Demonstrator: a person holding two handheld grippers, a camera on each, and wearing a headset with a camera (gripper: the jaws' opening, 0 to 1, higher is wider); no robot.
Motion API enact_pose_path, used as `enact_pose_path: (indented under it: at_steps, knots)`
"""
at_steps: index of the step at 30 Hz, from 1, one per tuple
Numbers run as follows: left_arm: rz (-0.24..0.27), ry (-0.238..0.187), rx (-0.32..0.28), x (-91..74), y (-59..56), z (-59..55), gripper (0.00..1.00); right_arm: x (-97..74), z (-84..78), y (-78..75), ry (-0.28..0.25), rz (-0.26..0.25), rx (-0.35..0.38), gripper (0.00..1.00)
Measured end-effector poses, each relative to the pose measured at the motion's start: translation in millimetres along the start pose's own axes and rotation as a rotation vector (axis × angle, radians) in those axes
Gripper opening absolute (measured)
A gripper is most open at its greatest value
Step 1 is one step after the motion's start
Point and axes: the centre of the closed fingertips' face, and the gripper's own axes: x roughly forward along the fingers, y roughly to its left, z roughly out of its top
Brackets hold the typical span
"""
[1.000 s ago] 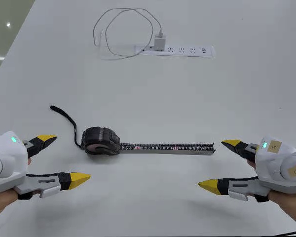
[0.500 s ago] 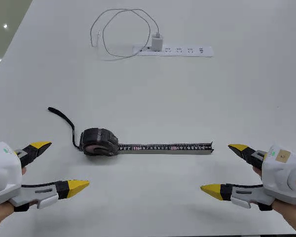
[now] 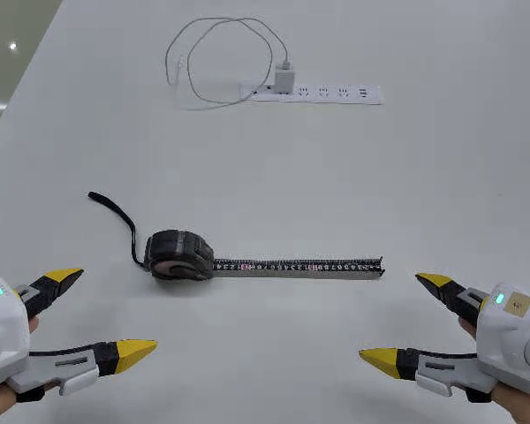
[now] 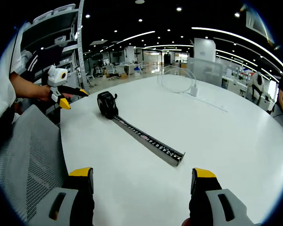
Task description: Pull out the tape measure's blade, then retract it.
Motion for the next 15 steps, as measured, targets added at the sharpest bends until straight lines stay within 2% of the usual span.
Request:
enact_pose_path:
  at_steps: [5, 15]
  knots:
    - [0.002, 0.002, -0.014, -3.0, -3.8, -4.9, 0.89, -2.0, -1.2, 1.4, 0.002, 0.005, 0.003, 0.87]
    - [-0.003, 0.016, -0.015, -5.2, -9.4, -13.5, 0.91, -7.7, -5.7, 3.8, 0.02, 0.008, -0.006, 0.87]
